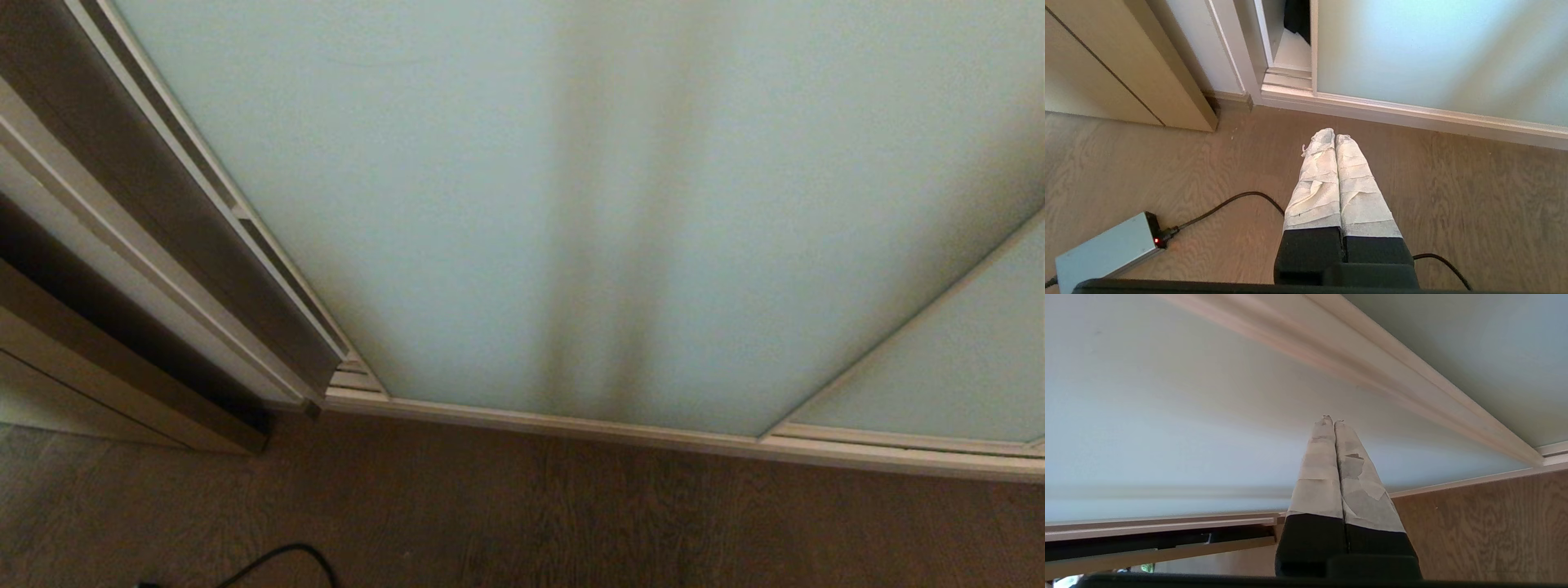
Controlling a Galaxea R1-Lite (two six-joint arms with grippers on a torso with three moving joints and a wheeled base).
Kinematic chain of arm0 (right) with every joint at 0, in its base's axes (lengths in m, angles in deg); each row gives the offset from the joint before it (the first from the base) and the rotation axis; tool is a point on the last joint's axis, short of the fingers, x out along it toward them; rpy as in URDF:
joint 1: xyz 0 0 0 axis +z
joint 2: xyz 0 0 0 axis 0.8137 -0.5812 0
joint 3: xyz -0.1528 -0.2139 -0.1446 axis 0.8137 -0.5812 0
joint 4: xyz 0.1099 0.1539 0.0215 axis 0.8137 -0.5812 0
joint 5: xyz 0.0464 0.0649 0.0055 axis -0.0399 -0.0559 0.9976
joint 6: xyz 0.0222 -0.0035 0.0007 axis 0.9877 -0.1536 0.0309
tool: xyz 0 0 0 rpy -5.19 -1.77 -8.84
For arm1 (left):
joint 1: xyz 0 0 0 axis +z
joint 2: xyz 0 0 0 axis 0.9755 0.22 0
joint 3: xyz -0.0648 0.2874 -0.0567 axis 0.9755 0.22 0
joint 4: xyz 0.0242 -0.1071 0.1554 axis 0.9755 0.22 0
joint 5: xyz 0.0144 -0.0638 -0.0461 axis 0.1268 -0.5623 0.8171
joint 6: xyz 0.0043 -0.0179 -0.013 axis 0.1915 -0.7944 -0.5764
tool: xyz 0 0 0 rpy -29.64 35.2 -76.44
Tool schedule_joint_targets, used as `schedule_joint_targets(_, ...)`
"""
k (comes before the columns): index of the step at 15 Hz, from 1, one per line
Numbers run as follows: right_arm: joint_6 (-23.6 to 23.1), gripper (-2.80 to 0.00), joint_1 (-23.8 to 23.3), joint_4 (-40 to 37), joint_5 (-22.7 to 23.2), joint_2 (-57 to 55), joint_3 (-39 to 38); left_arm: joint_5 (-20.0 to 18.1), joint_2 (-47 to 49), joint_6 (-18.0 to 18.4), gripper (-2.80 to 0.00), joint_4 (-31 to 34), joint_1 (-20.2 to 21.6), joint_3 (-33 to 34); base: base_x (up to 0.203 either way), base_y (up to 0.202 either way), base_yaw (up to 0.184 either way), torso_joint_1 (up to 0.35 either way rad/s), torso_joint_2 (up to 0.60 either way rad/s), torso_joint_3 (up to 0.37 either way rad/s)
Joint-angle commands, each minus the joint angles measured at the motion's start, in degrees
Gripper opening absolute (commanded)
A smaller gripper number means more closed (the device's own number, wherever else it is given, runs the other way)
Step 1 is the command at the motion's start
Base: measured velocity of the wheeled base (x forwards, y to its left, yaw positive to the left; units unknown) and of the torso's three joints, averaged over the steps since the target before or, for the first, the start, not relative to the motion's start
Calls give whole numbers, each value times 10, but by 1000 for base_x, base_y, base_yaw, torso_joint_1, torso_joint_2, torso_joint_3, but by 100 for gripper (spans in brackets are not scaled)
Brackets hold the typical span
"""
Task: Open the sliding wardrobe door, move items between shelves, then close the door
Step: Close the door
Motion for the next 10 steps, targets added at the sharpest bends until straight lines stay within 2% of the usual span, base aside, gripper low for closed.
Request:
schedule_joint_targets(1,2,-280,2,1,2,22,-13,0,1,0,-280,0,0,0,0,0,0,0,0,0)
schedule_joint_targets(5,2,-280,-17,5,1,6,-13,0,1,0,-280,0,0,0,0,0,0,0,0,0)
schedule_joint_targets(10,2,-280,-33,11,-1,-48,27,0,1,0,-280,0,0,0,0,0,0,0,0,0)
